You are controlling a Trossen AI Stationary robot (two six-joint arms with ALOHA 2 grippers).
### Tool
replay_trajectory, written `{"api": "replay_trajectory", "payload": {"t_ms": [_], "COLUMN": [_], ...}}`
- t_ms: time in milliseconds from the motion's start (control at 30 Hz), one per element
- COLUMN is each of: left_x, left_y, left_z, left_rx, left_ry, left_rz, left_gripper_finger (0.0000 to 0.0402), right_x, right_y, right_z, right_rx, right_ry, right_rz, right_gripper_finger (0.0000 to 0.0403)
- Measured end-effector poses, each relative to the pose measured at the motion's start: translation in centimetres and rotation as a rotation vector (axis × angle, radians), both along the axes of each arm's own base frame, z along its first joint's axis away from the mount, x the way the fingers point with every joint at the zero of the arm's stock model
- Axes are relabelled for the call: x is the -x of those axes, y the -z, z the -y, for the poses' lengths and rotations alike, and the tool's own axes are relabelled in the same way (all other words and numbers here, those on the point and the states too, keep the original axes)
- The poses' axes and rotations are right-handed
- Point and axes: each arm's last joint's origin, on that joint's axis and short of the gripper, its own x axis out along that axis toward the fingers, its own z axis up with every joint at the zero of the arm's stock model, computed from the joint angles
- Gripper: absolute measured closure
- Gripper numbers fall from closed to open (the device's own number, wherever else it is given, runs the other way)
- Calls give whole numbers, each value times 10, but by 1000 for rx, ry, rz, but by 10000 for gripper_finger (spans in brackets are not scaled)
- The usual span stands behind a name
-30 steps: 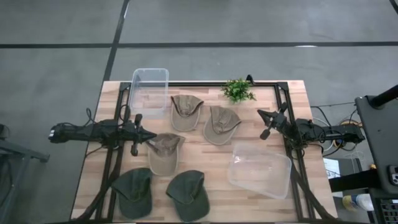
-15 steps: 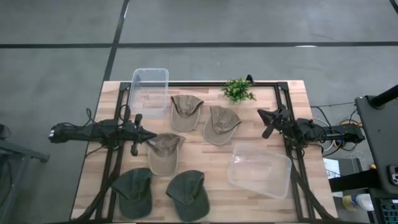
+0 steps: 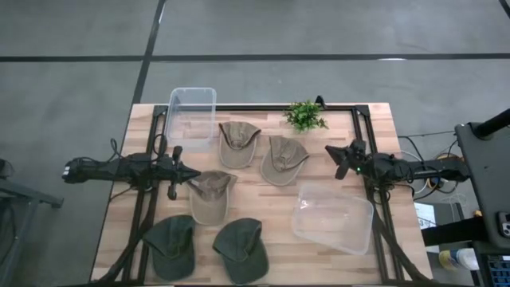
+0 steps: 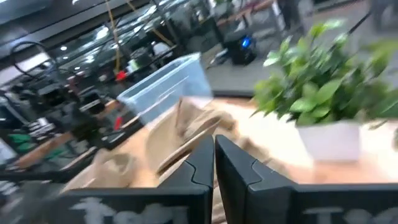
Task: Pick & Place hat
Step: Put the top right brown cap into the bottom transparent bin
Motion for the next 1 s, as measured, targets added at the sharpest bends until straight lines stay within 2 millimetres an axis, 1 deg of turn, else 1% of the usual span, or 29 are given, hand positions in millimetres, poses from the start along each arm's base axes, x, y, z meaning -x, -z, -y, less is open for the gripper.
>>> {"api": "replay_trajectory", "payload": {"t_ms": [67,133,233,333,400,467,567,700,800,867,1000], "left_x": [0,0,0,0,0,0,0,0,0,0,0], "left_y": [0,0,0,0,0,0,0,0,0,0,0], "left_z": [0,0,0,0,0,0,0,0,0,0,0], "left_rx": [0,0,0,0,0,0,0,0,0,0,0], "left_ry": [0,0,0,0,0,0,0,0,0,0,0], "left_rz": [0,0,0,0,0,0,0,0,0,0,0], "left_gripper_finger": [402,402,402,402,402,402,402,402,402,402,402], "right_x": [-2,-5,-9,-14,-18,-24,-35,-55,-74,-88,-122], "right_y": [2,3,3,3,-2,-10,-25,-52,-68,-73,-82], "right_z": [-1,-3,-4,-5,-5,-7,-8,-6,-4,-2,2], "right_rx": [-56,-114,-213,-329,-410,-484,-535,-546,-545,-561,-641], "right_ry": [-37,-83,-115,-110,-132,-168,-188,-131,-85,-54,-54], "right_rz": [8,23,29,34,42,50,31,-28,-153,-262,-417], "right_gripper_finger": [375,353,306,253,222,197,168,147,145,145,142]}}
